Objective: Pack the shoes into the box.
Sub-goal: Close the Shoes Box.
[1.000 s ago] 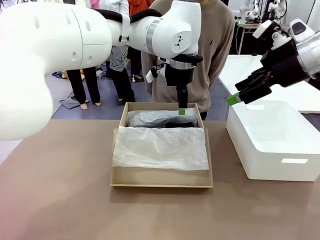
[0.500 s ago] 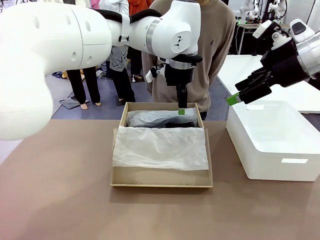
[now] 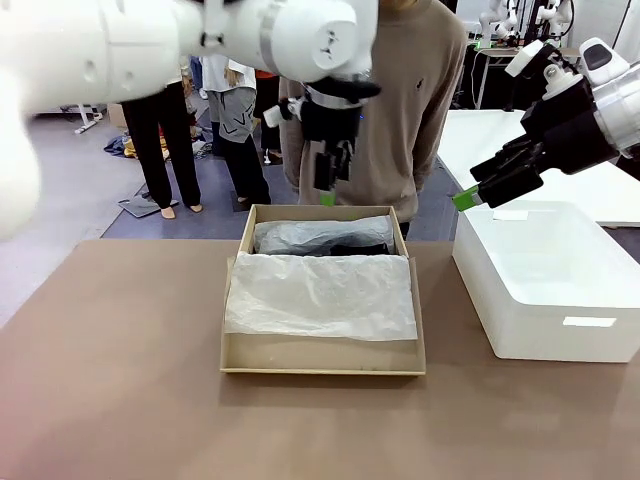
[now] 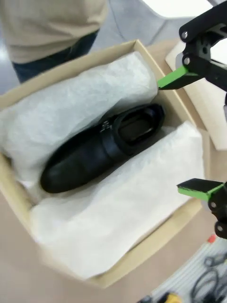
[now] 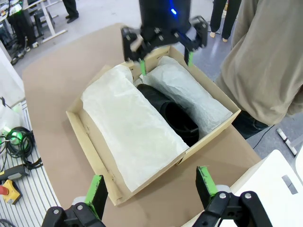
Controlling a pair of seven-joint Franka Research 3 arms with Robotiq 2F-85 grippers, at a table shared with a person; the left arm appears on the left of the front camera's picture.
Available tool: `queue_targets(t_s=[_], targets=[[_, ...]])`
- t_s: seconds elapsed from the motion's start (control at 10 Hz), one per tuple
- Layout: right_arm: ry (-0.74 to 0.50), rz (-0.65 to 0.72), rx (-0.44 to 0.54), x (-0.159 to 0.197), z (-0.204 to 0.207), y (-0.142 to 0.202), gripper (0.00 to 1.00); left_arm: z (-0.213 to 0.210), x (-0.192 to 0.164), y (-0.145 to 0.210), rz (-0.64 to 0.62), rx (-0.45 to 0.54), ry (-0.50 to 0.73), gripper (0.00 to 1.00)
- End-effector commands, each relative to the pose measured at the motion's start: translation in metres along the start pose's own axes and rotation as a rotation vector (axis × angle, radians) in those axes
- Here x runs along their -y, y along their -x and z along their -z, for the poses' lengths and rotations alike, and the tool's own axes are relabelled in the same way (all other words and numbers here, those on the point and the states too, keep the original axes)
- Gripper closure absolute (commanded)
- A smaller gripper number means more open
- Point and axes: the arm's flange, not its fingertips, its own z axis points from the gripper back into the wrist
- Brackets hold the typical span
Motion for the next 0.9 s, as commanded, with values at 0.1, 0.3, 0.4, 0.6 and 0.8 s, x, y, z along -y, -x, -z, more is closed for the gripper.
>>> queue_targets(t_s=[0.1,0.3,0.4,0.6,0.8], targets=[[-0.014,-0.002,0.015,0.002,0.001,0.000,0.00,-0.022,-0.042,-0.057,0.322,-0.026,0.025,0.00],[-0.014,-0.002,0.015,0.002,0.001,0.000,0.00,-0.039,-0.058,-0.083,0.577,-0.094,0.037,0.00],[-0.014,-0.002,0.015,0.002,0.001,0.000,0.00,-0.042,-0.062,-0.094,0.658,-0.118,0.037,0.00],[-0.014,-0.002,0.015,0.002,0.001,0.000,0.00,-0.044,-0.065,-0.111,0.843,-0.144,0.013,0.00],[-0.014,-0.002,0.015,0.002,0.001,0.000,0.00,-0.048,-0.054,-0.101,0.770,-0.119,0.038,0.00]])
